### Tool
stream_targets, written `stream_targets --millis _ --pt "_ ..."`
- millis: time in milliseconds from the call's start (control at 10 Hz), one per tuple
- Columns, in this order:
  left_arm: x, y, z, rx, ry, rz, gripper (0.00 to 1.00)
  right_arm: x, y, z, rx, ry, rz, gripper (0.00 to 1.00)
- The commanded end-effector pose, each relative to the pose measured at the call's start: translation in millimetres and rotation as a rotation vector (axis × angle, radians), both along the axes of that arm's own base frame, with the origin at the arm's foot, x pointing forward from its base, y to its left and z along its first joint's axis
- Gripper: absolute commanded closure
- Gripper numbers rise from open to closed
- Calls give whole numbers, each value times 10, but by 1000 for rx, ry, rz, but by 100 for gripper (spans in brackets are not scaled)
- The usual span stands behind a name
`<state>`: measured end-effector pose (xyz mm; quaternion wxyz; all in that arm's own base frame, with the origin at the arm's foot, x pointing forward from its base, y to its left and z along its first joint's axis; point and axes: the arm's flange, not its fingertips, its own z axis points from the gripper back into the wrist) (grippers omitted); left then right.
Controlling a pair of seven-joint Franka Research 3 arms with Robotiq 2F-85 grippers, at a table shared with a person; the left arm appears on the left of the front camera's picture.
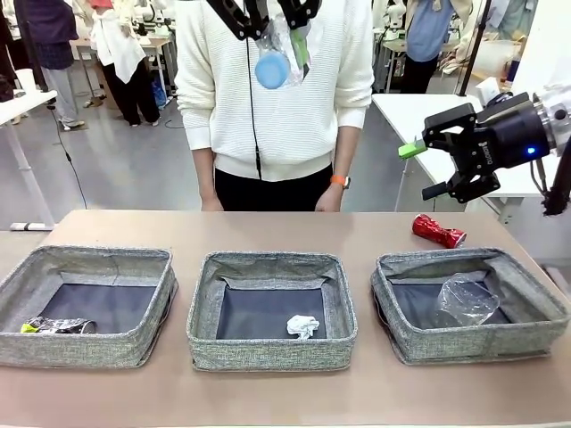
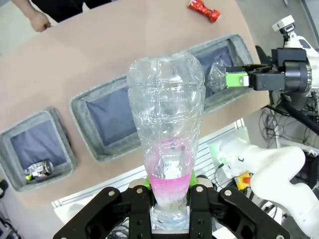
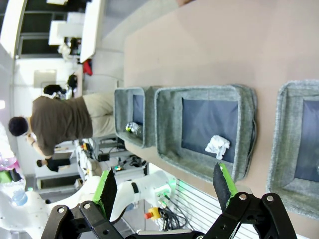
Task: Sort the waste into the appropriate baskets.
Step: Place the picked waste into the Fabric basket indicated by the person.
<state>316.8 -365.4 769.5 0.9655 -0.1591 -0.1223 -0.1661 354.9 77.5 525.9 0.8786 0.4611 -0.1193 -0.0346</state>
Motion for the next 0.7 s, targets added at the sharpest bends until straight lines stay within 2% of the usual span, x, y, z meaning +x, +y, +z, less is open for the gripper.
stream_targets --millis 0,600 --pt "-14 28 21 3 -10 9 78 1 13 35 -5 13 -6 0" --pt "-14 28 21 3 -10 9 78 1 13 35 -5 13 -6 0"
